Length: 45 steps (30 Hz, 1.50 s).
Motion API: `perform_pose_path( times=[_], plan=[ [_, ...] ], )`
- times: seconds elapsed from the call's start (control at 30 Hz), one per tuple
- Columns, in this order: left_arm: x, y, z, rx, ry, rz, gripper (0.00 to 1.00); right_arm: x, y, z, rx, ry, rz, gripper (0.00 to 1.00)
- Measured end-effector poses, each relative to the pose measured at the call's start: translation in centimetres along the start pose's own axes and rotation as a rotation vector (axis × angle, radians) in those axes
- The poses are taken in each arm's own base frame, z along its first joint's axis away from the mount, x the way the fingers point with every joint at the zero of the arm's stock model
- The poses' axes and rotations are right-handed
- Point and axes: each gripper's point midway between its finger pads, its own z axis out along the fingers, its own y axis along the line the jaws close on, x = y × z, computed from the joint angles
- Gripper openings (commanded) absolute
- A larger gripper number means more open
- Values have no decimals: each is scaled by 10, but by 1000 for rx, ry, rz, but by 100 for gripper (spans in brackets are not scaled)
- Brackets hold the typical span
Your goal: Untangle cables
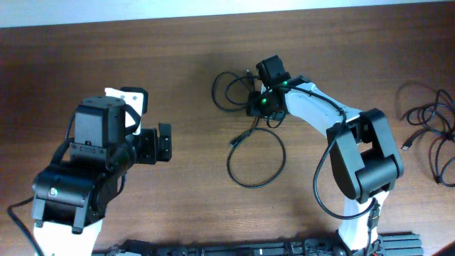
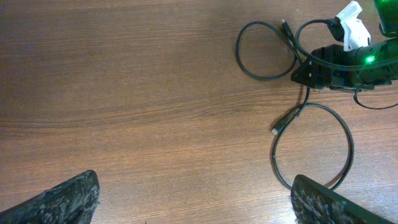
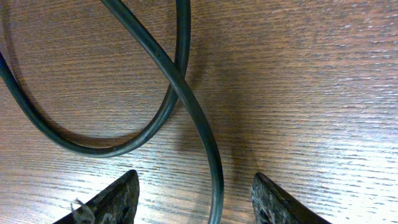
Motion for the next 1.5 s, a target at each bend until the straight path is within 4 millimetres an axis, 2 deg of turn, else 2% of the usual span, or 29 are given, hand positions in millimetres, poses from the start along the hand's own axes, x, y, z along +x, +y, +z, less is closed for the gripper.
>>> perform_pose_path(
  times=[0.53,0.67,0.77,0.9,1.03,1.2,1.5],
  plan=[
    [0,0,0,0,0,0,99,0,1,0,0,-1,-2,56],
    [0,0,0,0,0,0,99,1,5,0,-16,-2,-7,33],
    [0,0,0,0,1,0,99,4,16,4,-46,1,-28,27],
    [0,0,0,0,0,0,99,12,26,8,-48,5,-59,26],
    [0,0,0,0,0,0,99,13,20,8,-1,-2,-63,21],
    [0,0,0,0,0,0,99,9,3,7,111,-32,-65,18],
    [0,0,0,0,0,0,99,3,-2,8,180,-63,-81,15]
  ],
)
